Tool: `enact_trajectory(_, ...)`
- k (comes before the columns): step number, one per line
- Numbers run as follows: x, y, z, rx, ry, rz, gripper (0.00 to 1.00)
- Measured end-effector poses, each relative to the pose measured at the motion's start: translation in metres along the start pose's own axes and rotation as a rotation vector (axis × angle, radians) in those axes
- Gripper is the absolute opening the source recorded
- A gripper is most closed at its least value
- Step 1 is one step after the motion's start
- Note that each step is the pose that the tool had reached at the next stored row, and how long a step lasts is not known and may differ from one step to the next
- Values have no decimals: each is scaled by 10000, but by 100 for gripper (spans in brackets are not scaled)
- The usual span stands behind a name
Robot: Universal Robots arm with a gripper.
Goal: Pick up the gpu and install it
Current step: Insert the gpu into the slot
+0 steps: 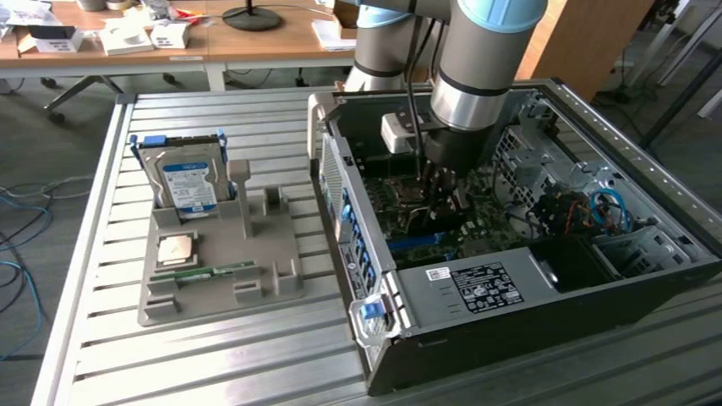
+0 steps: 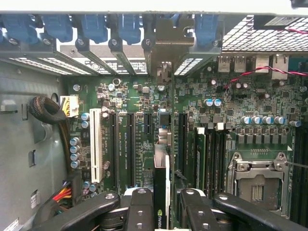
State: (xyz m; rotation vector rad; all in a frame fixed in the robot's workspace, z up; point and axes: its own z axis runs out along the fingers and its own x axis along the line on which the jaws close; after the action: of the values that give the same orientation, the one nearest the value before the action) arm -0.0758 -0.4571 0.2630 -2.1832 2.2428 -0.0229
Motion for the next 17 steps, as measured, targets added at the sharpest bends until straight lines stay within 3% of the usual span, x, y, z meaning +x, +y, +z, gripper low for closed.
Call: enact_trajectory(17, 0, -8, 3, -11, 1, 0, 26)
